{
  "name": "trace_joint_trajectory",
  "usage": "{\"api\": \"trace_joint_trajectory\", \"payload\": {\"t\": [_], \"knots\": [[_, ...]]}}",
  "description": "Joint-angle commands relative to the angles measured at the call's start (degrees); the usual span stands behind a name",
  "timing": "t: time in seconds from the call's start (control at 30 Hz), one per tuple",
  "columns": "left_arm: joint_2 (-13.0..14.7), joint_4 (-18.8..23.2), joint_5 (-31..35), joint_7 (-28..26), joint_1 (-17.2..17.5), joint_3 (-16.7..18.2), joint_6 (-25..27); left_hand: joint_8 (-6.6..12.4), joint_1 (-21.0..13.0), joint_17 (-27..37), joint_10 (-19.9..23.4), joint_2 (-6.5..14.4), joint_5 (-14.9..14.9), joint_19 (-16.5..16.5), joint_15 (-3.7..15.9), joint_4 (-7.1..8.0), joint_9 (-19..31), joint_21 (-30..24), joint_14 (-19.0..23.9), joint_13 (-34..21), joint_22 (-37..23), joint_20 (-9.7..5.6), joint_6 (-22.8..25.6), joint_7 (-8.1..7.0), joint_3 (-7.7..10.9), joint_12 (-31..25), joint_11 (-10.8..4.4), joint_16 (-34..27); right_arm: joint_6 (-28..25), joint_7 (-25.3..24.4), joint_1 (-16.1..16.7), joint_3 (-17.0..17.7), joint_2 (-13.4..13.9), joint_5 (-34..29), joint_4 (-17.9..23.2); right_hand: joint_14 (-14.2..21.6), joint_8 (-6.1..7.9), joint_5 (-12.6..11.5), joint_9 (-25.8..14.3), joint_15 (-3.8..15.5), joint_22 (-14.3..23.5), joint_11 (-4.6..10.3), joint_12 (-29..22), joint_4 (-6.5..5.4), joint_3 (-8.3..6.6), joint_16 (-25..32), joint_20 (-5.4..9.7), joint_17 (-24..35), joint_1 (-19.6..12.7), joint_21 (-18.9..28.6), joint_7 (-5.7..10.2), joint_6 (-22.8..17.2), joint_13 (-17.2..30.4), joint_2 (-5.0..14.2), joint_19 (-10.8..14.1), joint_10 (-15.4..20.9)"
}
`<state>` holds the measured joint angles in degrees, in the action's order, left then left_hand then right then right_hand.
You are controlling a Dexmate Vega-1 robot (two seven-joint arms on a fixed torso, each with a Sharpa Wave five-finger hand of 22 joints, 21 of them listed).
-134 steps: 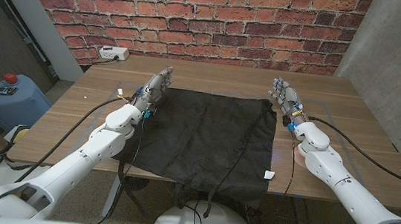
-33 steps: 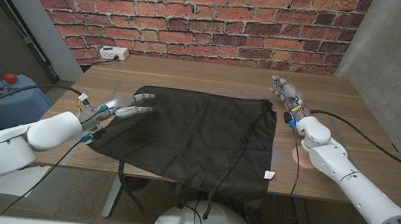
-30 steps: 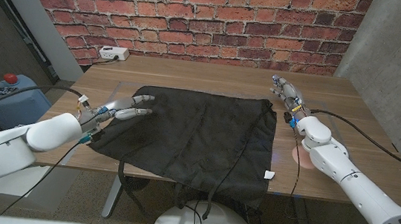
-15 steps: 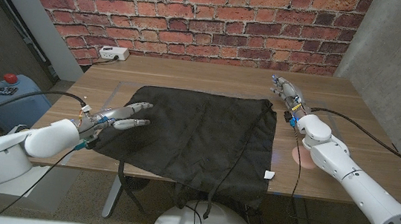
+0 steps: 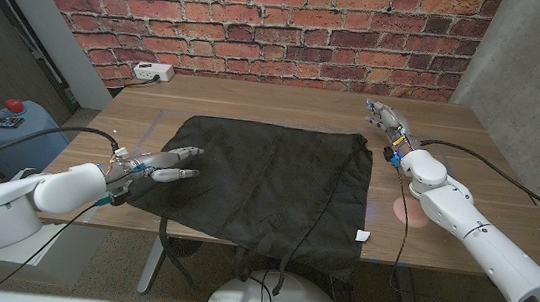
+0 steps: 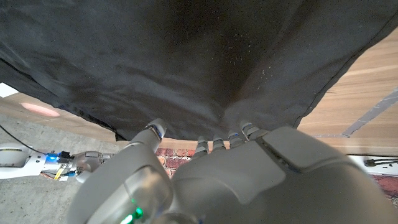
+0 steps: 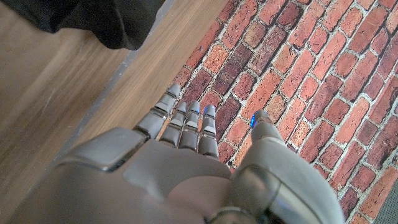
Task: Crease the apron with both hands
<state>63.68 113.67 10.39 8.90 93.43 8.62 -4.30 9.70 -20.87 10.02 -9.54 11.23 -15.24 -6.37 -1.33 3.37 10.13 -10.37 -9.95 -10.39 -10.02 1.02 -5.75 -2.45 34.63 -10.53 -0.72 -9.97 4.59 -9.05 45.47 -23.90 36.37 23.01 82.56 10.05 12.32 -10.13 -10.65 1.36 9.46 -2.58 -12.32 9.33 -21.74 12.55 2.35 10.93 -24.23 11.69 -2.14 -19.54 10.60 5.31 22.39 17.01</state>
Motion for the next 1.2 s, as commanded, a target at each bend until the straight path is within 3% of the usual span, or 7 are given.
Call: {"api": "trace_joint_trajectory", "payload": {"t": [0.03,0.33,0.57,0.87,1.2], "knots": [[0.5,0.5,0.3,3.8,0.2,0.1,1.6,0.46,0.7,0.2,-1.0,0.1,0.2,-0.4,-0.05,0.65,0.1,-0.1,-3.2,0.0,-0.1,0.05,0.0,0.04,0.0,-0.2,-0.03,-0.4,-6.6,-0.9,-0.4,-0.6,3.8,-2.3,5.9,-0.1,-0.25,0.1,-0.1,0.55,0.4,0.8,0.5,0.22,-0.1,0.0,0.32,0.2,-1.0,0.1,0.8,0.3,0.1,0.12,0.5,-0.4],[1.6,0.7,0.9,5.5,0.3,-0.1,2.2,0.6,1.1,0.1,-0.9,0.1,0.5,-0.6,-0.01,1.13,0.1,-0.2,-3.1,0.0,-0.1,0.02,0.2,0.04,-0.07,-0.3,-0.28,-0.4,-7.0,-1.1,-0.1,-0.6,4.0,-2.7,6.5,-0.1,-0.28,0.1,-0.2,0.52,0.4,0.35,0.4,0.12,0.05,0.0,0.36,0.2,-1.1,-0.1,0.66,0.1,0.2,0.03,0.4,0.0],[1.9,1.6,2.9,6.2,2.6,1.9,2.8,0.43,1.5,0.1,-1.5,0.0,0.7,-1.6,-0.19,1.68,0.1,0.0,-3.8,0.1,-0.2,-0.09,-0.3,0.0,-0.21,-0.2,-0.42,-0.2,-7.1,-1.1,-0.1,-0.7,4.0,-2.9,6.4,-0.1,-0.32,0.2,-0.2,0.46,0.4,0.3,0.5,0.06,0.14,-0.1,0.4,0.3,-1.2,-0.1,0.65,0.1,0.2,-0.01,0.4,0.0],[-1.6,3.6,6.5,8.0,6.8,8.1,3.2,0.5,1.9,0.0,-1.5,0.0,1.0,-1.9,-0.25,2.12,0.0,-0.2,-3.8,0.1,-0.2,-0.01,-0.4,0.13,-0.19,-0.3,-0.37,-0.3,-6.8,-1.6,-0.1,-0.8,3.2,-2.8,5.9,-0.1,-0.39,0.2,-0.2,0.42,0.4,0.22,0.6,-0.01,0.22,-0.1,0.37,0.3,-1.3,-0.2,0.57,0.0,0.2,0.01,0.4,-0.1],[-3.7,3.6,8.7,10.3,6.2,8.5,2.1,0.68,2.0,-0.2,-0.9,-0.1,1.1,-1.5,-0.23,2.17,0.0,-0.5,-3.2,0.1,-0.1,-0.09,-0.1,0.09,-0.04,-0.6,-0.39,-0.5,-7.3,-2.3,0.0,-0.9,2.9,-3.1,6.3,0.0,-0.44,0.1,-0.2,0.46,0.4,0.4,0.6,-0.08,0.32,-0.1,0.3,0.3,-1.5,-0.2,0.6,-0.1,0.3,0.05,0.4,0.0]]}}
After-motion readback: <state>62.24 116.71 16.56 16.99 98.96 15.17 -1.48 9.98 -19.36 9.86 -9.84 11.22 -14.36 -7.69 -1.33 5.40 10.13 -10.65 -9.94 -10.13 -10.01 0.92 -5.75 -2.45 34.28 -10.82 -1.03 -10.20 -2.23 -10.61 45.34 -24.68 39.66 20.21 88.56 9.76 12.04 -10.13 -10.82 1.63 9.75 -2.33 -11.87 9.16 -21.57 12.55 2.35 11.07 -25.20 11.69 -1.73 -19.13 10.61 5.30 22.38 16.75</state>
